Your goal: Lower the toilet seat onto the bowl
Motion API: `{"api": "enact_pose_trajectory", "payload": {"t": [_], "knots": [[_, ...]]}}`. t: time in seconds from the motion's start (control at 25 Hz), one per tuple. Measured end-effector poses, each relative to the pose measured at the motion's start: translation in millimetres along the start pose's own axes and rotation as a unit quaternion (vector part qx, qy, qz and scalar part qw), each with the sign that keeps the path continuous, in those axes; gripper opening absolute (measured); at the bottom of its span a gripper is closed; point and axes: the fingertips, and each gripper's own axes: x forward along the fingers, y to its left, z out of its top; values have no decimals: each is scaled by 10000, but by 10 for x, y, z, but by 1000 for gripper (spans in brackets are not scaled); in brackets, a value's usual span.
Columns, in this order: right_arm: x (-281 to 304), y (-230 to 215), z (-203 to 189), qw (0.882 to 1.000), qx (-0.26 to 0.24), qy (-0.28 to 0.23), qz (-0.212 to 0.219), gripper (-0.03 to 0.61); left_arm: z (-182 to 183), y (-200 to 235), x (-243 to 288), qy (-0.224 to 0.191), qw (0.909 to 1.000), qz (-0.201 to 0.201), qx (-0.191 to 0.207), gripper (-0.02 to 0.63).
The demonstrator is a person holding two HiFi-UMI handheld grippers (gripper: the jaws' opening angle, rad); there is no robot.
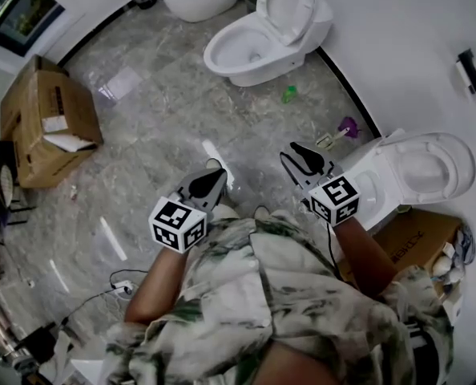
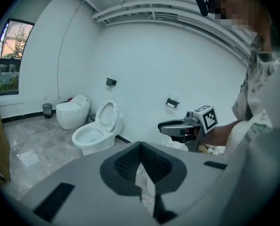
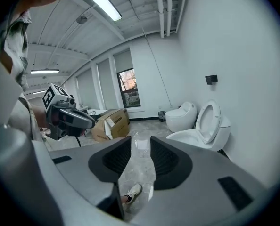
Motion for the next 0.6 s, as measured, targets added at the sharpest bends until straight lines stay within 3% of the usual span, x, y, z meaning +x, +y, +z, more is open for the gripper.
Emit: {"api": "enact_pose_trajectory", "payload": {"t": [0.4,0.6], "knots": [[1147,-362,848,9973,161,98,-713,127,978,1499,215,-10,9978,-522,418,23],[1737,-510,1146,9949,207,114,-976,120,1196,2164,172,21,9971,-606,469,23]]}}
